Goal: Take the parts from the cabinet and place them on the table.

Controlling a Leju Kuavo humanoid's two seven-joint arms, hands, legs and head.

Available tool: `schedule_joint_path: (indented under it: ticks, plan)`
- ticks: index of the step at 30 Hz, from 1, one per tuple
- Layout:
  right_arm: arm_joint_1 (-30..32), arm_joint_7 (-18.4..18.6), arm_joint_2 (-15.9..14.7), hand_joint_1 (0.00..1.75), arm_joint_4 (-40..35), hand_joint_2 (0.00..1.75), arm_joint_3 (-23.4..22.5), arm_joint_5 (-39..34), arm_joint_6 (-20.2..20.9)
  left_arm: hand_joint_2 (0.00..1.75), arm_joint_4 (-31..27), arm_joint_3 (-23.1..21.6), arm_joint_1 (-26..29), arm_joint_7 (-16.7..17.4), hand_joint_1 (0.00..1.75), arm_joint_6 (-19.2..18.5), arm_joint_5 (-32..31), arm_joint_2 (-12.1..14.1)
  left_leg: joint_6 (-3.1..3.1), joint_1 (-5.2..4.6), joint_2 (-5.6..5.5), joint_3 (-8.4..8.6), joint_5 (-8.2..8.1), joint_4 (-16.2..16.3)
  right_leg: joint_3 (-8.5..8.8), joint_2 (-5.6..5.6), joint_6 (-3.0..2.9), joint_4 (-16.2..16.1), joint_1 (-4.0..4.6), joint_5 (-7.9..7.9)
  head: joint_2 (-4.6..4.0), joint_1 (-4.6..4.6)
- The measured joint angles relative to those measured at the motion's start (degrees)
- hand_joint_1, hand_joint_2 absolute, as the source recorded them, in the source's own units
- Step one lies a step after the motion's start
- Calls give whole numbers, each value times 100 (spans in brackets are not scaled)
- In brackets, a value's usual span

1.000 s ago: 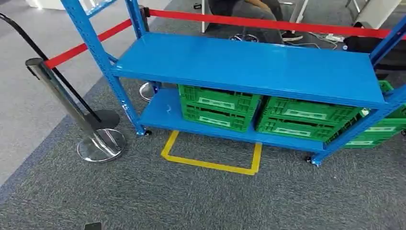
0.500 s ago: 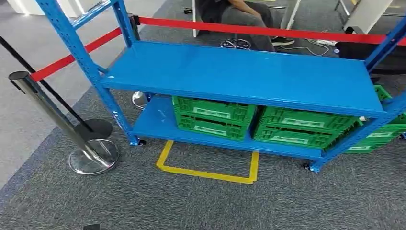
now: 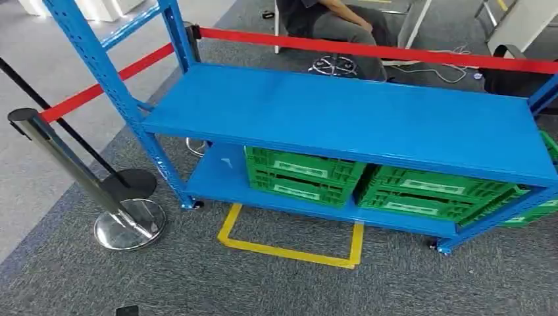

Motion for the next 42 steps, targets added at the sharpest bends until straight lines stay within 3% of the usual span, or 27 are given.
schedule_joint_path:
  ticks: [2,3,6,7,8,9,11,12,13,14,16,17,18,21,22,24,26,28,31,32,33,34,36,37,38,40,42]
  plan:
    - [-17,2,4,0,0,0,0,-2,2,0,0,22,-29,57,0,109,0,11,-41,-7,6,-43,-8,164,189,10,-14,-105,-66,9,0,-4]
    - [-26,-4,4,0,-2,0,0,-2,-2,0,0,43,-48,74,0,198,-2,9,-65,-11,18,-198,-57,449,227,7,-42,-120,-84,-10,0,-37]
    - [-12,9,4,0,-2,0,0,0,-7,0,0,92,-45,219,0,446,-29,2,-162,36,24,-944,-634,1570,301,7,-47,-119,-95,-114,0,-26]
    - [-9,11,4,0,-2,0,0,-2,-9,0,0,103,-38,271,0,509,-37,2,-179,37,24,-1105,-681,1708,341,14,-47,-116,-99,-147,0,-37]
    - [-5,15,4,0,-2,0,0,0,-24,0,0,111,-35,286,0,550,-35,0,-194,40,24,-1153,-527,1611,393,20,-40,-115,-104,-186,0,-33]
    - [-4,15,7,0,-2,0,0,-2,-24,0,0,120,-36,286,0,581,-35,0,-193,41,25,-1114,-229,1344,449,22,-34,-115,-106,-224,0,-31]
    - [-11,9,7,0,0,0,0,-9,-24,0,0,144,-41,293,0,599,-37,0,-157,41,25,-908,555,480,566,21,-4,-114,-111,-298,0,-31]
    - [-13,2,7,0,-2,0,0,-13,-24,0,0,160,-38,319,0,599,-35,0,-131,22,25,-876,585,317,597,27,23,-95,-97,-327,0,-24]
    - [-28,-11,4,0,-2,0,0,-15,-24,0,0,177,-55,328,0,603,-35,-7,-107,4,45,-892,364,138,535,35,62,-74,-79,-347,0,-44]
    - [-35,-9,5,0,-2,0,0,-20,-24,0,0,192,-61,341,0,612,-35,-13,-58,4,37,-912,559,195,511,31,95,-57,-76,-368,0,-42]
    - [-26,-13,7,0,-2,0,0,-20,-24,0,0,210,-46,341,0,631,-28,-28,7,-13,34,-917,551,180,525,29,155,-72,-88,-392,0,-28]
    - [-26,-15,4,0,-2,0,0,-20,-24,0,0,212,-49,339,0,638,-28,-46,51,39,45,-877,581,118,478,26,190,-42,-100,-451,0,-46]
    - [-24,-29,4,0,-2,0,0,-17,-24,0,0,216,-63,336,0,653,-35,-44,70,33,46,-857,572,111,420,2,230,127,-98,-566,0,14]
    - [-31,-35,4,0,-2,0,0,-20,-24,0,0,229,-78,347,0,686,-52,-57,125,27,64,-852,539,112,-300,-3,311,1482,-151,-1123,0,48]
    - [-22,-33,4,0,-2,0,0,-20,-26,0,0,232,-79,352,0,686,-52,-57,125,27,63,-844,526,114,-488,-6,322,1768,-158,-1157,0,55]
    - [-13,-33,4,0,-2,0,-2,-22,-42,0,0,236,-73,365,0,693,-63,-59,107,30,58,-793,487,114,-433,-9,341,1486,-189,-804,0,55]
    - [-18,-33,4,0,-2,0,0,-18,-57,0,0,238,-72,369,0,697,-85,-72,60,37,55,-701,429,114,29,-34,341,459,-216,-214,0,52]
    - [-34,-35,4,0,-2,0,0,-18,-66,0,0,243,-82,369,0,699,-96,-68,-25,-11,47,-689,373,155,288,-44,312,17,-192,-251,0,70]
    - [-21,-31,4,0,-2,0,0,-18,-74,0,0,245,-93,371,0,699,-105,-70,-87,13,56,-686,384,134,247,-28,184,78,-165,-273,0,30]
    - [-17,-24,4,0,-2,0,-2,-20,-81,175,0,245,-95,371,0,699,-105,-70,-132,26,55,-686,338,155,272,-35,133,45,-198,-253,0,37]
    - [-20,-18,4,0,-2,0,-2,-26,-87,175,0,245,-96,371,0,699,-105,-70,-155,28,57,-718,247,273,285,-40,103,40,-196,-263,0,19]
    - [-27,0,4,0,-2,175,-2,-35,-98,175,0,247,-99,371,0,699,-105,-70,-168,26,56,-850,58,569,292,-43,63,40,-195,-270,0,-20]
    - [-32,61,7,0,-2,175,0,-50,-205,175,0,247,-94,367,0,697,-127,-70,-183,26,56,-1325,-382,1533,296,-50,28,42,-172,-288,0,-11]
    - [-30,91,9,0,-2,175,0,-50,-254,175,0,247,-86,356,0,689,-164,-70,-177,24,56,-1505,-462,1868,302,-50,15,43,-157,-296,0,-11]
    - [-24,96,15,0,0,175,-2,-50,-269,175,0,247,-79,347,0,677,-195,-70,-162,24,56,-1549,-391,1916,315,-47,8,43,-144,-301,0,-9]
    - [-23,98,26,0,0,175,-2,-52,-267,175,0,247,-75,310,0,647,-258,-70,-90,7,56,-1332,81,1375,352,-33,-2,43,-109,-313,0,-9]
    - [-33,114,39,0,-2,175,15,-35,-243,175,0,234,-71,251,0,534,-289,-52,66,-66,56,-923,554,433,383,-26,-1,37,-91,-324,0,-4]
